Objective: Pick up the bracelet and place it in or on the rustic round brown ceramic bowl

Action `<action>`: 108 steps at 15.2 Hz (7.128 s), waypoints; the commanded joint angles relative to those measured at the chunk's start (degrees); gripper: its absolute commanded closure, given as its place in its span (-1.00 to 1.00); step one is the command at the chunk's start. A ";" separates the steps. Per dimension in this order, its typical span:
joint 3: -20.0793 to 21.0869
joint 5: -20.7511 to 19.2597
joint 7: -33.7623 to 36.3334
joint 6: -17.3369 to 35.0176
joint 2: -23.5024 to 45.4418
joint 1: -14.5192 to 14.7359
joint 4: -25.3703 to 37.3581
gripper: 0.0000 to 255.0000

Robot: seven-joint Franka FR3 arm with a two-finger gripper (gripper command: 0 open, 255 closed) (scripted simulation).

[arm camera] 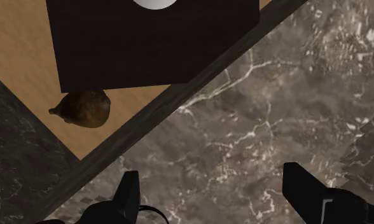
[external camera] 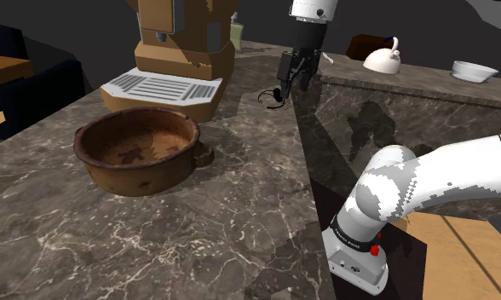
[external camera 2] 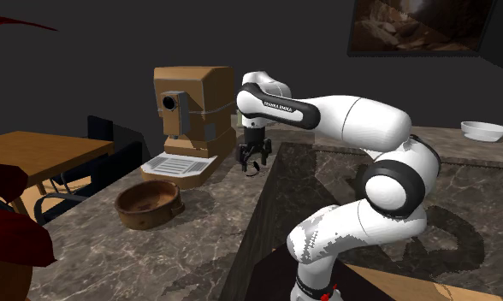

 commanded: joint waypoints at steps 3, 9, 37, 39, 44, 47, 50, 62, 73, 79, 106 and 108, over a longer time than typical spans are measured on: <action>0.58 -0.46 5.69 2.54 2.61 -3.15 0.83 -1.00; 1.60 -2.61 22.38 8.46 9.12 -12.32 3.39 -1.00; 1.62 -2.54 22.31 12.57 8.34 -12.26 -1.50 1.00; 1.58 -2.58 22.30 11.10 8.61 -12.29 0.24 1.00; 1.50 -2.69 22.28 7.45 9.45 -12.37 4.74 1.00; 1.45 -2.75 22.28 5.27 10.10 -12.41 7.56 1.00; 1.42 -2.81 22.28 3.09 10.84 -12.46 10.48 1.00; 1.37 -3.07 22.31 -5.74 14.82 -12.65 23.28 1.00; 11.49 2.06 35.42 -8.24 14.91 -9.77 26.41 1.00; 18.86 4.87 44.65 -8.70 17.44 -8.31 30.21 1.00; 46.63 -0.94 77.24 -2.43 39.56 -3.67 45.34 1.00; 46.17 -0.13 76.62 -0.73 38.43 -3.79 42.86 1.00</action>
